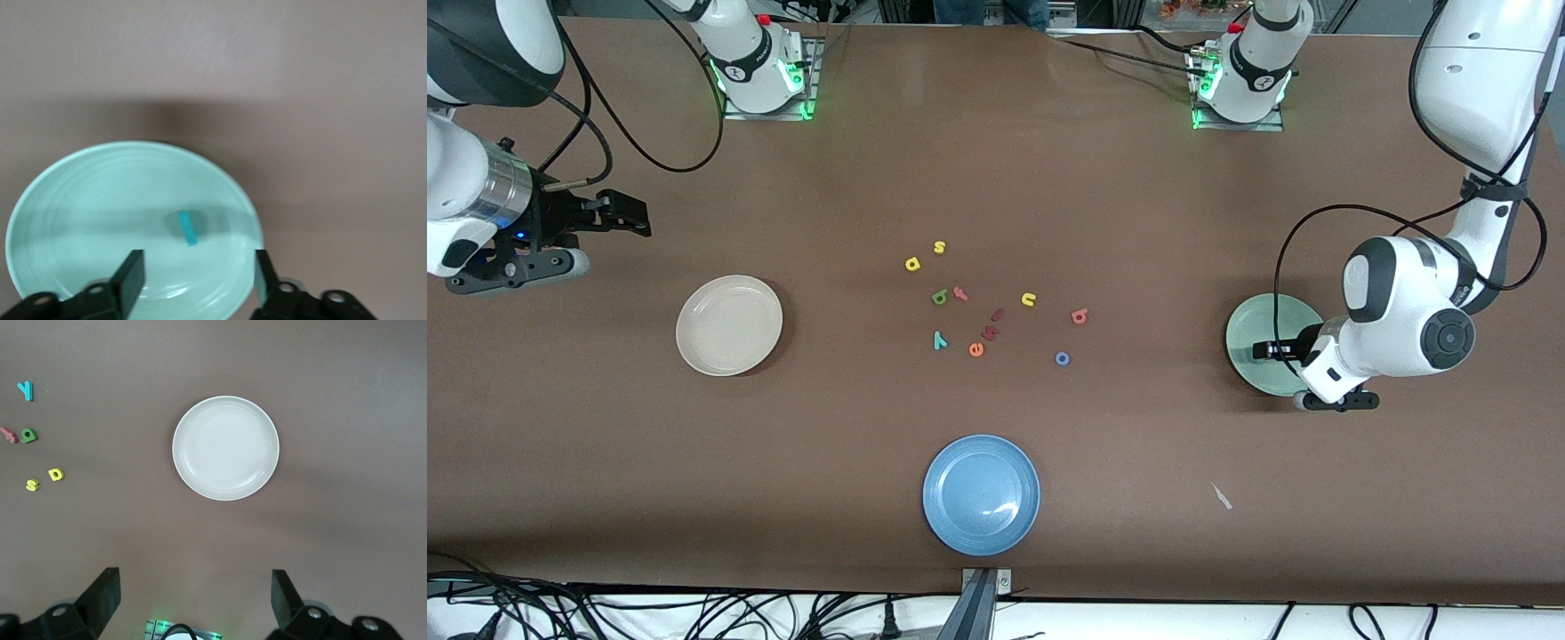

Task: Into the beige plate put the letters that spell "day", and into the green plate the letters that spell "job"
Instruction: 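Move the left gripper to the blue ring while the right gripper reaches out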

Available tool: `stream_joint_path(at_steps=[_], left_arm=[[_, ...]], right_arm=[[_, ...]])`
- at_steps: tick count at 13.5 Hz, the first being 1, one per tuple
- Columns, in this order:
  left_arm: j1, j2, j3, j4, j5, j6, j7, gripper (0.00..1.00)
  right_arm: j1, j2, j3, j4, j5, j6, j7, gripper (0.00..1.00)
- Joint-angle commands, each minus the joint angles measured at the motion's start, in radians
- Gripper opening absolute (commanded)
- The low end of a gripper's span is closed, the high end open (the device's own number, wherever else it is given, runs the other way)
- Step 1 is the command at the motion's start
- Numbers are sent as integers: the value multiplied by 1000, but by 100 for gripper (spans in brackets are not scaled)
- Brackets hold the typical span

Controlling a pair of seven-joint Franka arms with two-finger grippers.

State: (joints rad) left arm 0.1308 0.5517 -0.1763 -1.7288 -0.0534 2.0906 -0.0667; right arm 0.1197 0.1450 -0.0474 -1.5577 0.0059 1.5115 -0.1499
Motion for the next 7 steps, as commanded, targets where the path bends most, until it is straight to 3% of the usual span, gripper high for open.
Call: stream_joint_path(at_steps=[1,3,7], left_arm=[[-23,-47,-99,31,12,-44,-243,100],[-72,-32,-161,57,26,-29,-472,100],[-264,75,-160,123,24,119,-789,100]], right_arm=[[17,7,-2,7,20,13,36,100],[34,7,0,7,29,16,58,100],[80,21,0,8,52,36,122,100]])
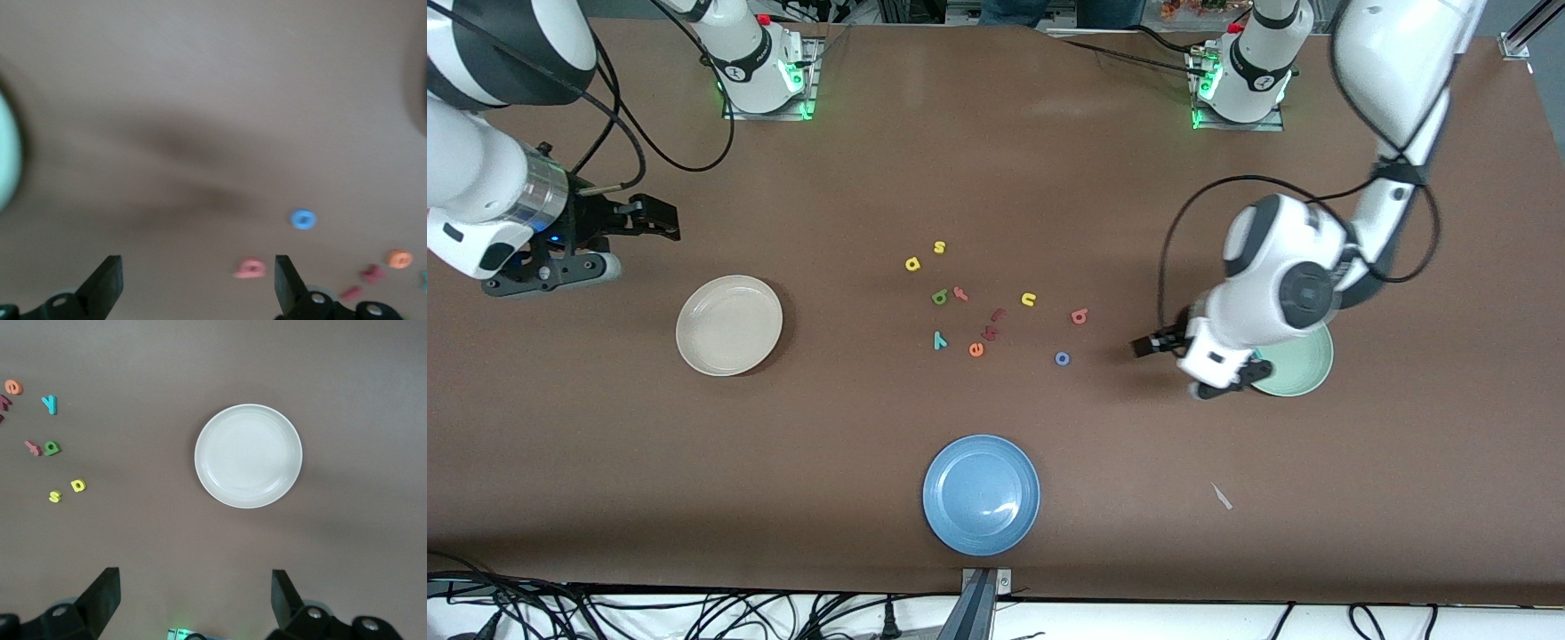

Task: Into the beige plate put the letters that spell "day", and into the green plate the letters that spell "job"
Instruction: 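Move the left gripper to the blue ring while the right gripper reaches out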

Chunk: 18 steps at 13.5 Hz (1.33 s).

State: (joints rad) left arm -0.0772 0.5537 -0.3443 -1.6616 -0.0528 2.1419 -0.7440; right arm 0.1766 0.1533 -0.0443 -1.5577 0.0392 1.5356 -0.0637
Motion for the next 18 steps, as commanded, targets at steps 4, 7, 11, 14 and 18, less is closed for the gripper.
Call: stream_joint_path(at_steps=[4,7,11,14,18], left_arm=[[-186,170,63,69,27,254,-230,100],[-329,233,180,120,25,254,-270,99],[-423,264,260,143,27,254,-278,88],[-461,281,300,143,31,254,-276,73],[-460,281,300,143,53,250,-278,39]], right_arm=[[60,31,-5,10,22,40,47,100],[119,54,-5,11,22,75,126,100],[167,86,-3,11,24,130,182,100],[189,117,32,5,24,204,258,100],[185,138,98,-57,22,332,344,100]])
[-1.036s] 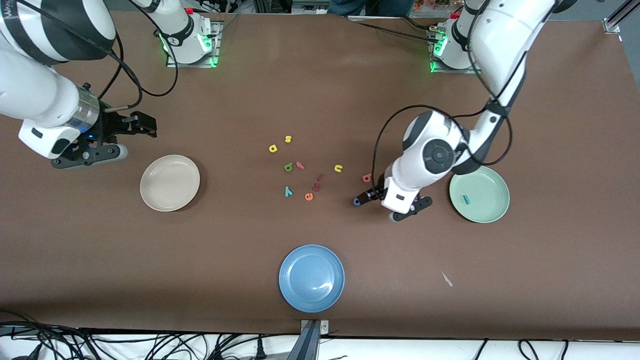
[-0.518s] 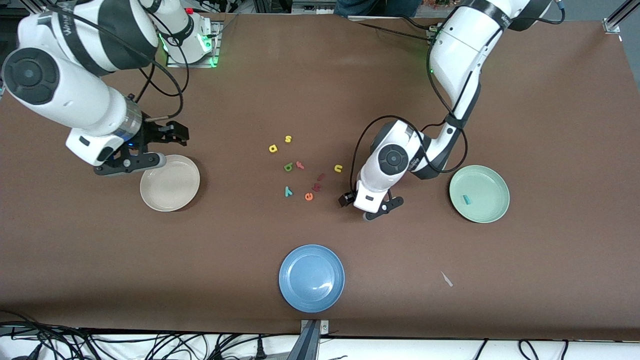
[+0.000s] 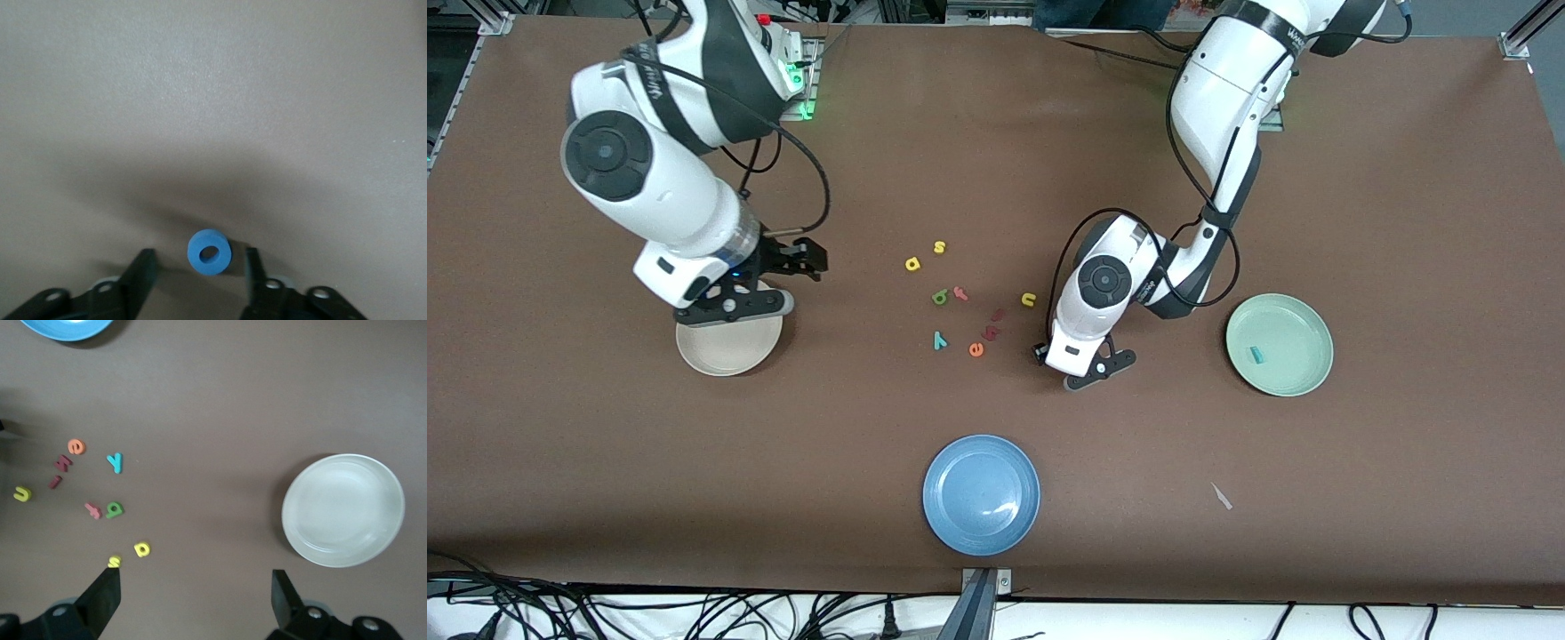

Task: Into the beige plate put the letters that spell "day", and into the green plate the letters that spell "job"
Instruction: 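Move the left gripper to the blue ring while the right gripper reaches out, then place the blue ring in the green plate while the right gripper nears letters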

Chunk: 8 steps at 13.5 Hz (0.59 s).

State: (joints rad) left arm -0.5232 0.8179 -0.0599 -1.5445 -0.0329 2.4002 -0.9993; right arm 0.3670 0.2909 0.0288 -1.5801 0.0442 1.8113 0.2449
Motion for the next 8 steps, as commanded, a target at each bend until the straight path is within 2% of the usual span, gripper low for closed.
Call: stream_joint_path(at_steps=[1,3,4,6,8], left_arm=[[-14,17,15,24,33,-12,-21,29],[-9,12,15,26,36,-13,-19,8],[-3,3,15,26,36,-22,-16,3],[50,-72,17,24,38,-115,26,1],[127,-167,12,24,22,-273,166,1]], right_arm=[[-2,13,32,-38,16,66,51,100],[0,42,54,-40,16,103,57,100],[3,62,56,-40,16,118,57,100],[20,93,68,-40,14,140,57,100],[21,114,89,-38,14,161,59,100]])
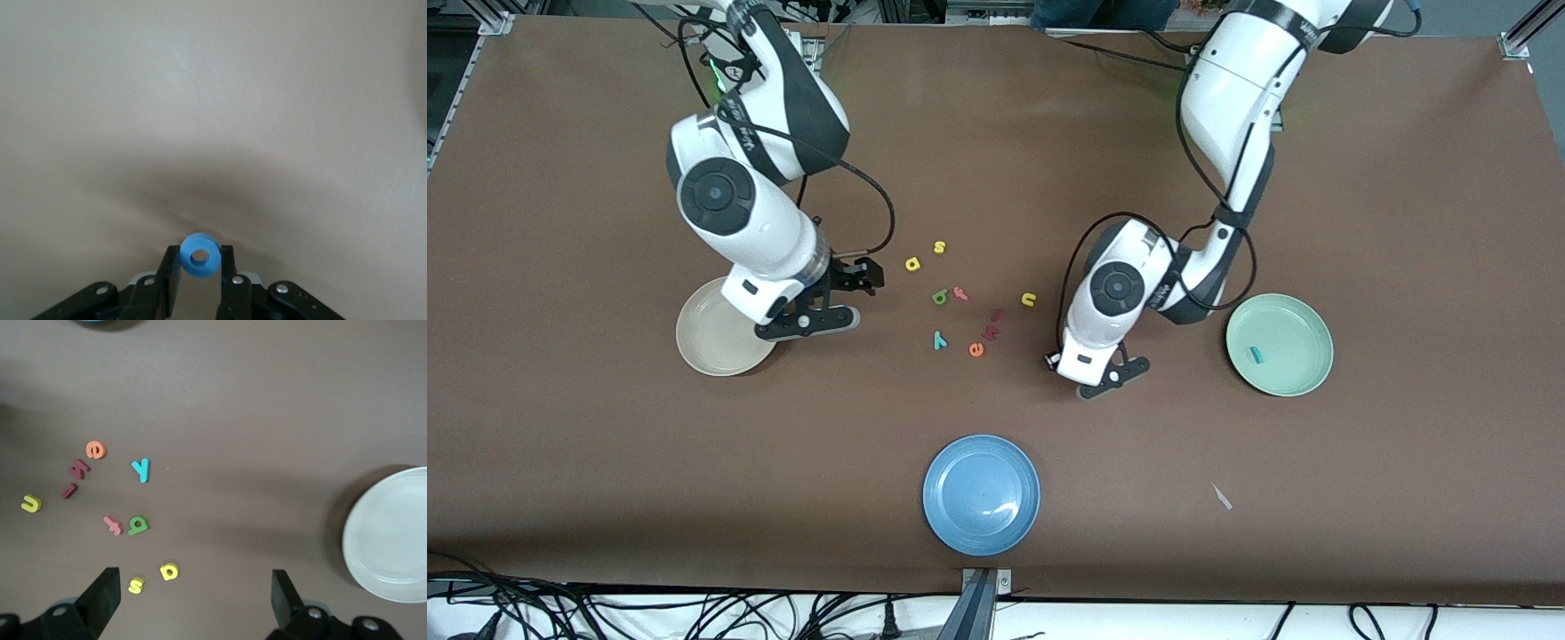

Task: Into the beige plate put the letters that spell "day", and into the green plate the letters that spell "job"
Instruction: 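Place the blue ring in the green plate while the right gripper nears letters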

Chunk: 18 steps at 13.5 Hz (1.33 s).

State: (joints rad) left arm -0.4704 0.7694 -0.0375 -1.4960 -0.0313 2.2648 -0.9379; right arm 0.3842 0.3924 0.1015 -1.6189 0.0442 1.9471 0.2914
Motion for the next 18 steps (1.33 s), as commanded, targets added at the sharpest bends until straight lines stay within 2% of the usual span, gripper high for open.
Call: stream_joint_path(at_steps=[1,4,7,9,13,14,15,16,18], left_arm=[[116,-151,-12,-26,17,-207,182,1],[247,-194,-12,-38,17,-373,468,1],[364,-196,-10,-104,31,-387,710,2],[477,-197,-10,-150,33,-386,903,2],[515,-174,-10,-217,69,-354,949,2],[519,-174,-10,-257,86,-308,949,7],[521,-176,-10,-283,86,-280,949,43],[522,-182,-10,-282,86,-280,949,99],[521,-211,-12,-268,83,-291,947,100]], right_arm=[[13,31,24,1,14,48,43,100],[67,95,40,4,-6,156,146,100],[99,150,40,14,-9,193,189,100],[114,187,40,14,-47,254,190,99],[127,253,40,31,-115,292,189,99],[127,269,40,33,-118,320,187,99],[127,285,40,33,-124,352,184,99],[127,304,40,33,-125,381,184,99],[127,338,40,34,-129,443,183,99]])
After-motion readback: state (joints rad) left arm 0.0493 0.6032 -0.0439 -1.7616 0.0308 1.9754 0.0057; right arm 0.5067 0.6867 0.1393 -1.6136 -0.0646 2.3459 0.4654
